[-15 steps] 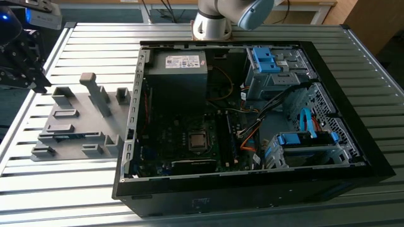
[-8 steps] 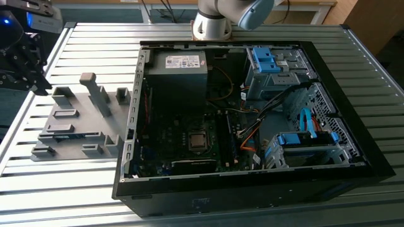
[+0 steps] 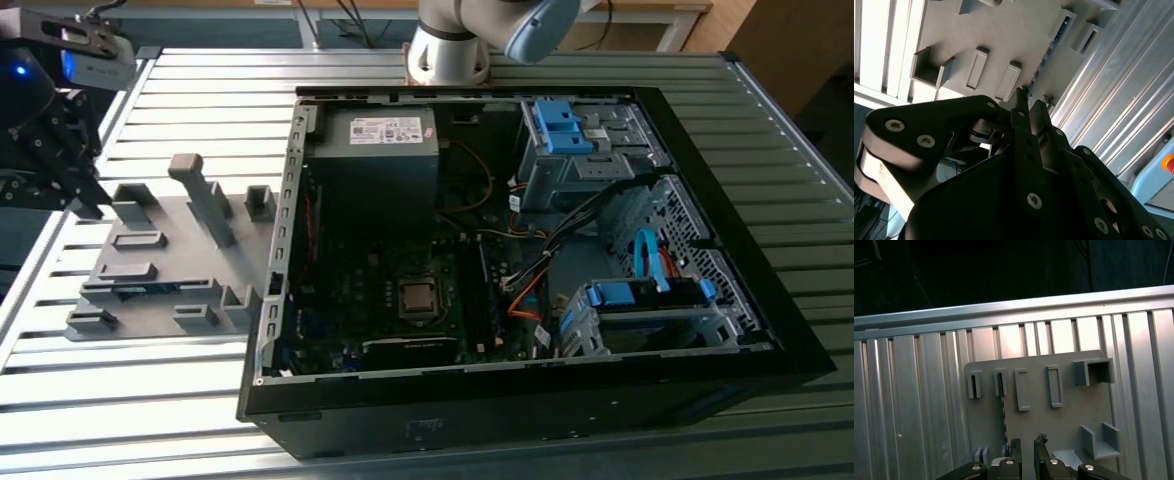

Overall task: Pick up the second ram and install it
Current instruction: 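Pick up the second ram and move it above second insertion slot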

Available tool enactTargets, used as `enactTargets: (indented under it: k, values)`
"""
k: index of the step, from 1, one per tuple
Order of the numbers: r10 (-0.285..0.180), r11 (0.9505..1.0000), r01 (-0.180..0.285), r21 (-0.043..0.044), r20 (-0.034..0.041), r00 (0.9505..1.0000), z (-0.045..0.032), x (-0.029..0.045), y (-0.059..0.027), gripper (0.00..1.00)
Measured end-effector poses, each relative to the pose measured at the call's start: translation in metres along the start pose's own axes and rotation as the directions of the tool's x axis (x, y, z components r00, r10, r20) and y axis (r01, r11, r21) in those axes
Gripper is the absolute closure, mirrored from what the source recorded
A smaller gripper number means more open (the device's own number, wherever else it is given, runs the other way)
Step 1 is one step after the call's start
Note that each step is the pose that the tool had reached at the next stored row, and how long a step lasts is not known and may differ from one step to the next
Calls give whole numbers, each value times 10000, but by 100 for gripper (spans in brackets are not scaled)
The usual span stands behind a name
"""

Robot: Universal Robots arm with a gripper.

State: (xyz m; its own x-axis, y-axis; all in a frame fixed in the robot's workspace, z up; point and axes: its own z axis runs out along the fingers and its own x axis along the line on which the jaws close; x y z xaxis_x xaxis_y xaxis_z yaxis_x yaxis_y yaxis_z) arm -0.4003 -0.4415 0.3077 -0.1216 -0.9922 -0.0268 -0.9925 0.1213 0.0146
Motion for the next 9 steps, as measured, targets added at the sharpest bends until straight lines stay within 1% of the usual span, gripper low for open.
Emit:
enactTargets:
  k: [2,5,6,7,9]
  values:
    - [-39,10000,39,0,1,10000,37,16,-1,75]
    - [-89,10000,89,-3,-1,10000,89,20,-1,75]
    - [-93,10000,93,-3,-1,10000,94,20,-1,75]
    - [-114,9999,114,-6,-4,9999,143,22,-1,75]
    - [-114,9999,114,-3,-2,9999,148,22,-1,75]
